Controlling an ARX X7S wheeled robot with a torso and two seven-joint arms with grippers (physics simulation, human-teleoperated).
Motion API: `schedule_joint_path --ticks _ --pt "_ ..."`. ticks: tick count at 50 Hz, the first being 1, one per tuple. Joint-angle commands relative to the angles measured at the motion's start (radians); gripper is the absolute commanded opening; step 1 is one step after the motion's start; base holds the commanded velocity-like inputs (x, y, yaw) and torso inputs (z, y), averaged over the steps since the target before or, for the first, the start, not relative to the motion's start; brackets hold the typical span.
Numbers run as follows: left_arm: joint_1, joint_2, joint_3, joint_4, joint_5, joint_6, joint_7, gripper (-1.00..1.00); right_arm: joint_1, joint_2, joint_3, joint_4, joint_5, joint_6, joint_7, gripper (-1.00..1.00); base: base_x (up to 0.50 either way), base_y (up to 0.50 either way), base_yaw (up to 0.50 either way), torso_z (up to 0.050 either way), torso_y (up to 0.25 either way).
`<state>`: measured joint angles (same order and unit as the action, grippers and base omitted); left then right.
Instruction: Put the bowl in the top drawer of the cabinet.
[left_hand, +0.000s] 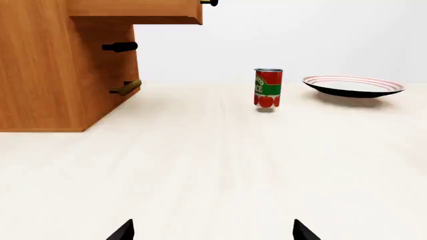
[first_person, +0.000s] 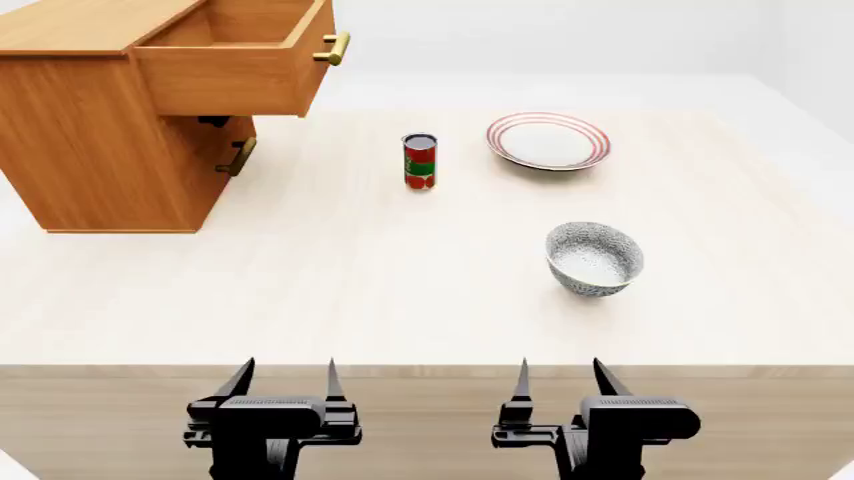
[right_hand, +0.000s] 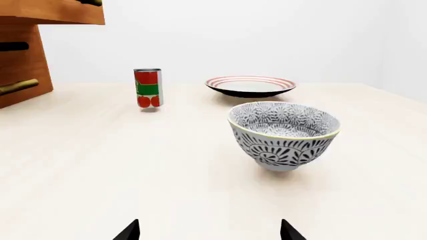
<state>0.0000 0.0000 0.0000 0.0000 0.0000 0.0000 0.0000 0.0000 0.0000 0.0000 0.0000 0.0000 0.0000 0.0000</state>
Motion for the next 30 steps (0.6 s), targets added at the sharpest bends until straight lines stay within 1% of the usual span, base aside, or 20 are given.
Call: schedule_joint_path --ticks 1,7,9,30 --pt "0.0 -0.016 0.018 0.0 -0.017 -0.002 -0.019 1.0 -0.001 0.015 -0.018 -0.002 0.017 0.0 0.02 1.0 0.0 0.0 0.0 0.0 0.0" --pt "-0.001 -0.036 0.039 -0.001 -0.039 -0.002 -0.044 1.0 -0.007 0.037 -0.04 -0.007 0.037 0.0 0.046 1.0 0.0 0.01 0.0 0.0 0.0" --pt "-0.001 -0.04 0.045 -0.002 -0.044 0.0 -0.05 1.0 -0.006 0.041 -0.045 -0.008 0.041 0.0 0.052 1.0 0.0 0.32 0.0 0.0 0.0" --pt "-0.004 -0.074 0.087 -0.004 -0.077 -0.001 -0.086 1.0 -0.007 0.075 -0.085 -0.009 0.072 -0.003 0.092 1.0 0.0 0.5 0.0 0.0 0.0"
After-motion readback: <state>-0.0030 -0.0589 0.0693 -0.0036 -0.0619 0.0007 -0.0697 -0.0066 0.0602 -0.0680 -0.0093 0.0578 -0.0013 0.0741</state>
